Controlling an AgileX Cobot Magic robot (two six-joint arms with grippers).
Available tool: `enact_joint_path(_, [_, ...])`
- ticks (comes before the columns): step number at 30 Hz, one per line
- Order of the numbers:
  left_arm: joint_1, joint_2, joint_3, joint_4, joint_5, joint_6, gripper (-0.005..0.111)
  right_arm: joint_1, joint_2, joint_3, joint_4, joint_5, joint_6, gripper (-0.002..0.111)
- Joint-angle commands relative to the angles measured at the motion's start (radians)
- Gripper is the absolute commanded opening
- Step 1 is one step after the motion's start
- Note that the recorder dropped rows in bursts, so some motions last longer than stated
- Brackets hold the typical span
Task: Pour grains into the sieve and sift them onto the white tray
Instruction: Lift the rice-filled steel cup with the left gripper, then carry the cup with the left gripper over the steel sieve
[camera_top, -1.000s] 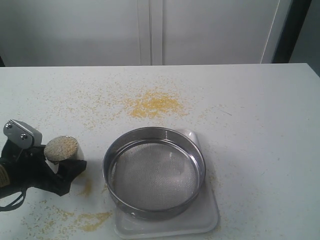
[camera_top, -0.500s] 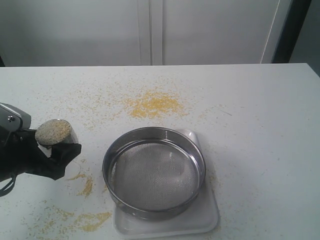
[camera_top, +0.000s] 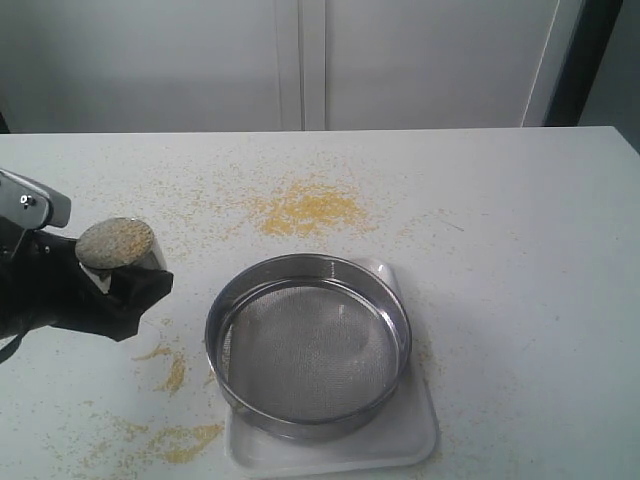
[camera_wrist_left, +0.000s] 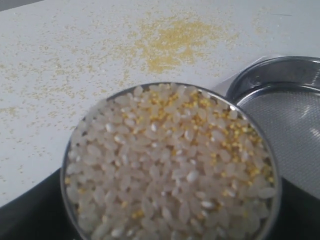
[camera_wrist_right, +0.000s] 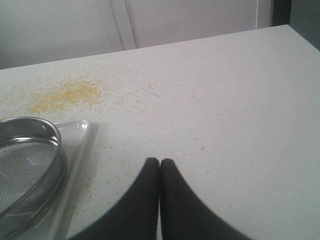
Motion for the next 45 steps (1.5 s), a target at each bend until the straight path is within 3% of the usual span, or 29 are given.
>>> enact_joint_path(1, [-0.065, -0.050, -0.052, 0.008, 0.038, -0.060, 0.000, 0.004, -0.007, 0.007, 0.000, -0.009, 0.003, 0.000])
enact_joint_path(10, [-0.218, -0.068, -0.166, 0.081, 0.277, -0.116, 0.000, 0.004, -0.007, 0.007, 0.000, -0.009, 0.003, 0.000])
enact_joint_path(26, [-0.506, -0.006, -0.390, 0.077, 0.650, -0.138, 0.000, 0.004, -0.007, 0.007, 0.000, -0.009, 0.003, 0.000])
enact_joint_path(31, [-0.546, 0.046, -0.415, 0.089, 0.676, -0.120, 0.000, 0.004, -0.007, 0.007, 0.000, -0.009, 0.003, 0.000])
enact_joint_path(42, [-0.556, 0.096, -0.478, 0.107, 0.751, -0.042, 0.000, 0.004, -0.007, 0.007, 0.000, -0.009, 0.003, 0.000])
enact_joint_path(45, [-0.602, 0.147, -0.527, 0.131, 0.844, 0.021, 0.000, 0.004, -0.007, 0.007, 0.000, -0.009, 0.003, 0.000])
